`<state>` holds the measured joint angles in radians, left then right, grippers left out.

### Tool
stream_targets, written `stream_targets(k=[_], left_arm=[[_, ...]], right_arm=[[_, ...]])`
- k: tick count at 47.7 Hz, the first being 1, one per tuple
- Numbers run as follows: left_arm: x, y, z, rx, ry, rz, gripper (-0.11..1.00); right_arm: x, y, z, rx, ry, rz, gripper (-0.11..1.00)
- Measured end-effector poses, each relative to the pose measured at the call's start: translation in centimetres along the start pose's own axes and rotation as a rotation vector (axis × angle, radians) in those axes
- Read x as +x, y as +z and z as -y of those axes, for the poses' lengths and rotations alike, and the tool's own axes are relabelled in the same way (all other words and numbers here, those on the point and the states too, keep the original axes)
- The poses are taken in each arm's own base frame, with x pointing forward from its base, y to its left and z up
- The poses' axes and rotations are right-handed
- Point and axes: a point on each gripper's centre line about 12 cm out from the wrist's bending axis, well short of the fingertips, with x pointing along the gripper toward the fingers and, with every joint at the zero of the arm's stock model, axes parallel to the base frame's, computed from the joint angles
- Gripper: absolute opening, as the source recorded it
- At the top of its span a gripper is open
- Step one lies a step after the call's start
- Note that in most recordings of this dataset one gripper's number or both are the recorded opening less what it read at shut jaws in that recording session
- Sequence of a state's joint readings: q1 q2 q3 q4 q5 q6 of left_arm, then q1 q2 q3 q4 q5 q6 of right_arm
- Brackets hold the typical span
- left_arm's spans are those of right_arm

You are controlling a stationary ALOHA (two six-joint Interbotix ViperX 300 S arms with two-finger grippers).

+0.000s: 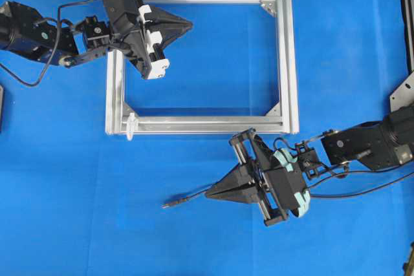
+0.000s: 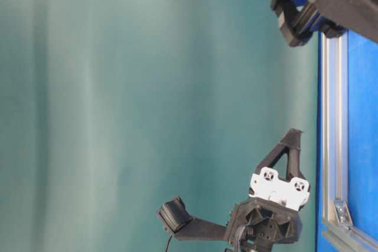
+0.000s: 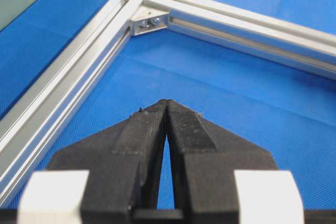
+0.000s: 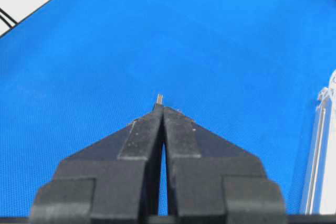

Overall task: Insert the wire through the string loop located on the left side.
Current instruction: 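Lower the right gripper onto the black USB cable and close it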

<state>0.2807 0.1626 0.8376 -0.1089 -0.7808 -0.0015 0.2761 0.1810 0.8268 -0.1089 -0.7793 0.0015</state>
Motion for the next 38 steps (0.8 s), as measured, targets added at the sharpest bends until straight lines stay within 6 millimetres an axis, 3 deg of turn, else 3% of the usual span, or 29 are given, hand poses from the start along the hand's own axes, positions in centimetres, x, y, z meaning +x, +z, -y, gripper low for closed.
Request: stream_targets(k=[28, 33, 38], left_arm=[[-0.03, 0.41, 0.39, 0.008, -0.02, 0.001, 0.0], [-0.07, 0.34, 0.44, 0.005, -0.021, -0.002, 0.0], [-0.07, 0.34, 0.44, 0.005, -0.021, -0.002, 0.0]], right_arm=[[-0.07, -0.18, 0.36, 0.019, -0.013, -0.062, 0.0], [-0.09, -0.09, 0.46, 0.037, -0.018, -0.057, 0.17], [-0.07, -0.15, 0.5, 0.063, -0.023, -0.058, 0.46]])
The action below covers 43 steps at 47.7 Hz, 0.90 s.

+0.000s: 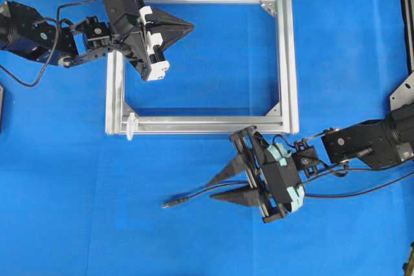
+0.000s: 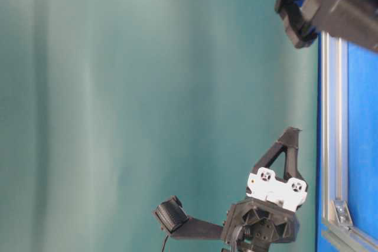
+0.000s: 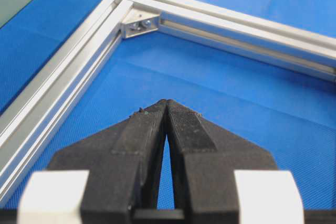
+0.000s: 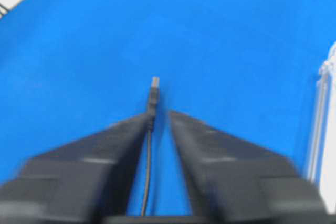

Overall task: Insert the wire through the string loop located on the left side.
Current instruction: 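Lower the right gripper onto the black USB cable and close it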

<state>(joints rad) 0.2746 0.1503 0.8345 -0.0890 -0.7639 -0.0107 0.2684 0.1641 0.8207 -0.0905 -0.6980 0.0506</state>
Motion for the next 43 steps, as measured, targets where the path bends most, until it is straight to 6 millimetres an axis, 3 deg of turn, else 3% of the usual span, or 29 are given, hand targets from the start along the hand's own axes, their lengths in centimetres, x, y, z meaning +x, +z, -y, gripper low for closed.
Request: stream_targets(k=[5, 8, 13, 20, 32, 43], left_arm=[[0.0, 0.0, 0.0, 0.0, 0.0, 0.0, 0.0], [0.0, 0.0, 0.0, 0.0, 0.0, 0.0, 0.0], [0.0, 0.0, 0.0, 0.0, 0.0, 0.0, 0.0], [0.0, 0.0, 0.0, 0.0, 0.0, 0.0, 0.0], [0.0, -0.1, 0.0, 0.0, 0.0, -0.002, 0.0], [-0.2, -0.4, 0.0, 0.001, 0.001, -0.015, 0.0]], right_arm=[[0.0, 0.1, 0.1, 0.014, -0.008, 0.002, 0.78], [0.0, 0.1, 0.1, 0.019, -0.011, 0.002, 0.9], [0.0, 0.0, 0.2, 0.026, -0.016, 0.001, 0.85], [0.3, -0.1, 0.3, 0.04, -0.025, 0.001, 0.86], [3.0, -2.7, 0.5, 0.087, -0.03, -0.045, 0.86], [4.3, -4.4, 0.5, 0.119, -0.033, -0.077, 0.86]])
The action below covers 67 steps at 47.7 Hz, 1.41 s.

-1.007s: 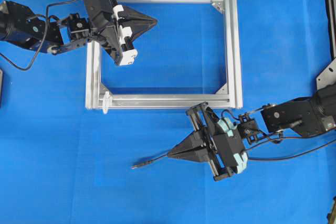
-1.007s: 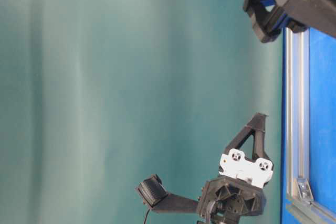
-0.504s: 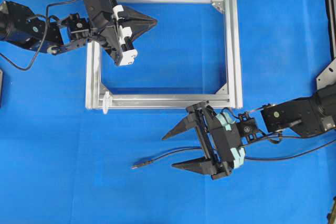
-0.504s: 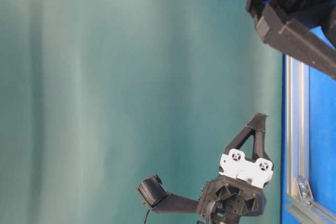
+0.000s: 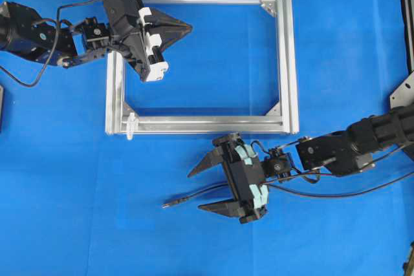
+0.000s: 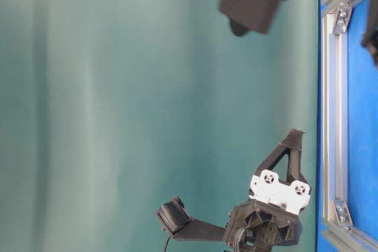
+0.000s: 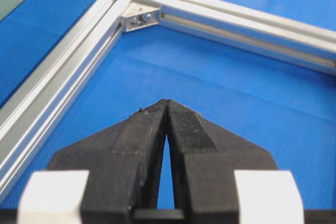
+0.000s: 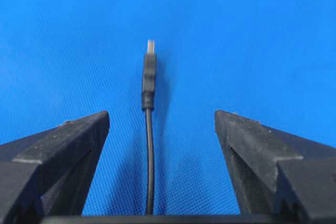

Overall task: Insert the wire through the string loop located on the left side.
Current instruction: 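Lower the right gripper onto the black USB cable and close it, then lift the black cable with the right gripper, plug tip pointing left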

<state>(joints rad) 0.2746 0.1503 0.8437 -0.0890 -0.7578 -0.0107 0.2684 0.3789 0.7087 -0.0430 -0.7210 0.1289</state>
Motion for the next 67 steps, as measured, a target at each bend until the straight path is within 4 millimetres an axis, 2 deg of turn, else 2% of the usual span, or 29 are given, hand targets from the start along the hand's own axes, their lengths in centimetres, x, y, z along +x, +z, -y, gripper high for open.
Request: stream_targets(k=[11, 19, 23, 28, 31, 35, 60, 67], left_arm=[[-0.08, -0.05, -0.01, 0.0, 0.0, -0.002, 0.0], [-0.09, 0.01, -0.06, 0.0, 0.001, 0.0, 0.0], [-0.09, -0.01, -0.01, 0.0, 0.0, -0.002, 0.0], [-0.09, 0.0, -0.06, 0.0, 0.002, -0.001, 0.0], [-0.09, 0.01, 0.0, 0.0, 0.0, 0.0, 0.0], [-0.09, 0.0, -0.06, 0.0, 0.002, -0.001, 0.0], [-0.12, -0.06, -0.06, 0.001, 0.001, -0.003, 0.0], [-0.15, -0.11, -0.07, 0.0, 0.002, -0.004, 0.0]], right_arm=[[0.53, -0.57, 0.07, 0.003, -0.001, -0.011, 0.84], [0.68, -0.6, 0.07, 0.003, 0.0, -0.006, 0.76], [0.65, -0.65, 0.08, 0.004, -0.001, -0.008, 0.62], [0.65, -0.65, 0.08, 0.004, -0.001, -0.008, 0.31], [0.65, -0.65, 0.08, 0.004, -0.001, -0.008, 0.15], [0.65, -0.65, 0.08, 0.004, -0.001, -0.008, 0.02], [0.58, -0.72, 0.01, 0.003, 0.002, -0.011, 0.01], [0.06, 0.18, -0.07, 0.01, 0.0, -0.011, 0.01]])
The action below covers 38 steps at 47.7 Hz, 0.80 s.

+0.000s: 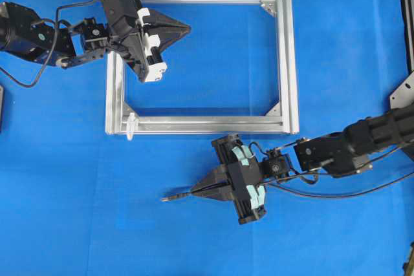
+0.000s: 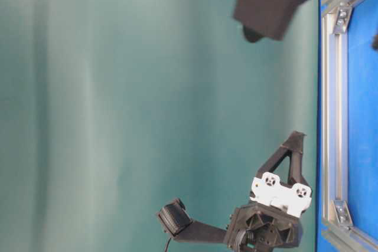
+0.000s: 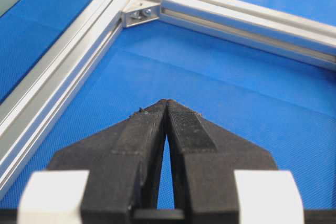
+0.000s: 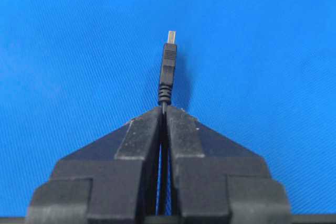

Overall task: Insert the wire through the string loop located on the left side.
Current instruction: 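Lift the black cable with the right gripper, plug tip pointing left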

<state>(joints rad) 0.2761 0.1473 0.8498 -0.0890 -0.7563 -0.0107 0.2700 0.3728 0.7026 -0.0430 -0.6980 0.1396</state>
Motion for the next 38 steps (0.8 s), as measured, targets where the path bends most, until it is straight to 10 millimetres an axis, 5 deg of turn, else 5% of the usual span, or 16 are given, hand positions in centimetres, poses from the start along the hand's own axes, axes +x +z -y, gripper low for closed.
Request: stream_targets(k=[18, 38], left_arm=[[-0.2, 0.0, 0.0, 0.0, 0.0, -0.002, 0.0], [-0.2, 0.0, 0.0, 0.001, -0.001, -0.002, 0.0]], right_arm=[[-2.5, 5.0, -0.5, -0.009, -0.007, -0.001, 0.01], [-2.6, 4.9, -0.5, -0.01, -0.008, -0.013, 0.0]])
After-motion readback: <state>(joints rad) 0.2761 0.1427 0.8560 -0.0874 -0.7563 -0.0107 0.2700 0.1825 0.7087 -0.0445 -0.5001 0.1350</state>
